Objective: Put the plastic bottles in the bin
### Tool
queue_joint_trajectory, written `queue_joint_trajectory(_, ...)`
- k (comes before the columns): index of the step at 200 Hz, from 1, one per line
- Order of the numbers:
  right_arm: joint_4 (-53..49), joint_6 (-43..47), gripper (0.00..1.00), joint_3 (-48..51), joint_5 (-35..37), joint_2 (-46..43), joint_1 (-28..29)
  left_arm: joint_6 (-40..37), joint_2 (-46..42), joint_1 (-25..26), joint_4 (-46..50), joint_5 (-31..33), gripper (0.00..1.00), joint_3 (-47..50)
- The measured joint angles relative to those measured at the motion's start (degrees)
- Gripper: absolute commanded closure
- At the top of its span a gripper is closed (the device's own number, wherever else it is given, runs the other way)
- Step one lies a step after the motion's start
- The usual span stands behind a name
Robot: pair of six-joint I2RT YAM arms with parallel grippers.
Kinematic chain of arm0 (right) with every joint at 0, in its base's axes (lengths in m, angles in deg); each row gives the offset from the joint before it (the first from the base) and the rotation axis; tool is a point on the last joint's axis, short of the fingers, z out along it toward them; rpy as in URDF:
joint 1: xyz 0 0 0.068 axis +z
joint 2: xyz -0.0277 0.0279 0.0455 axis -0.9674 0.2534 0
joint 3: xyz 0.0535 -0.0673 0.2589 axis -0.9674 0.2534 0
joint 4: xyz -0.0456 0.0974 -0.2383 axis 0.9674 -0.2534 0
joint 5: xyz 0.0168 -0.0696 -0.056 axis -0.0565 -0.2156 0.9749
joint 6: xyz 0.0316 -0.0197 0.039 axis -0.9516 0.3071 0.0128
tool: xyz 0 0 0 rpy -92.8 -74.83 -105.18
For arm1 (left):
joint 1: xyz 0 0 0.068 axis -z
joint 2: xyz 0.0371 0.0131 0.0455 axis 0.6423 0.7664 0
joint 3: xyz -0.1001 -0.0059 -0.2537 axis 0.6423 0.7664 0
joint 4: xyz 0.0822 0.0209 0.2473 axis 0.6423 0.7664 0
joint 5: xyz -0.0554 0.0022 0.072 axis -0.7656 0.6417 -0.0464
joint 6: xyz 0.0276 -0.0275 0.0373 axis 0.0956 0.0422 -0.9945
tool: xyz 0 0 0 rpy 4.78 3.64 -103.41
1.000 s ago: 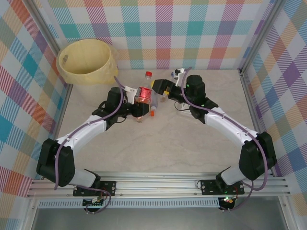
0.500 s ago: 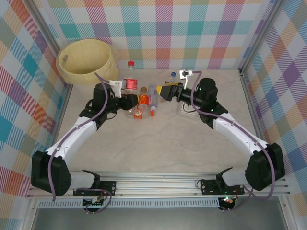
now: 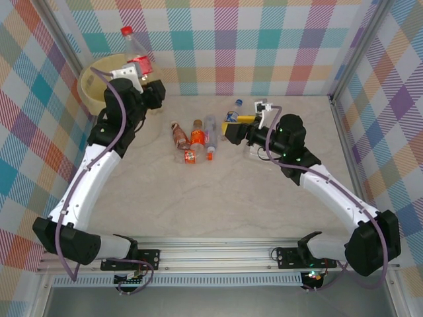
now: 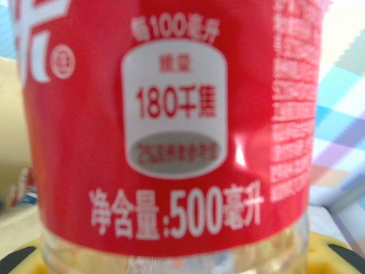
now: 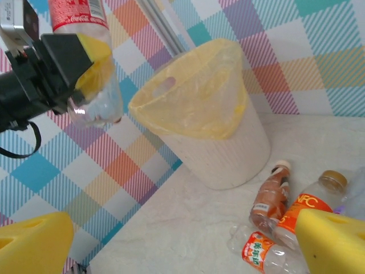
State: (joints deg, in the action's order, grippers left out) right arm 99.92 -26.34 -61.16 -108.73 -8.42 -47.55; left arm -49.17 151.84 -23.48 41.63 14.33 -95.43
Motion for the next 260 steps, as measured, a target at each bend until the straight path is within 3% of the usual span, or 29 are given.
queue_joint_trajectory(58, -2.8, 1.3, 0.00, 1.4, 4.2, -3.4, 0.0, -7.4, 9.9, -3.8, -7.0, 13.0, 0.56, -4.3)
queue_joint_trajectory(121, -5.6, 1.3, 0.00, 2.3, 6.6, -3.4, 0.0, -16.1, 17.3, -13.5, -13.7, 15.2, 0.55, -11.2)
queue_joint_trajectory(169, -5.9, 1.3, 0.00, 2.3, 7.1, -3.3, 0.0, -17.0, 20.4, -18.5, -14.2, 17.0, 0.54, -13.3)
queue_joint_trajectory(234, -6.8, 1.0, 0.00, 2.2, 7.0, -0.3, 0.0, -14.0, 25.5, -21.5, -11.0, 22.2, 0.51, -14.1)
queue_joint_trajectory(260, -6.9, 0.8, 0.00, 2.2, 7.0, -0.3, 0.0, -11.9, 27.0, -21.6, -8.8, 24.3, 0.46, -14.2)
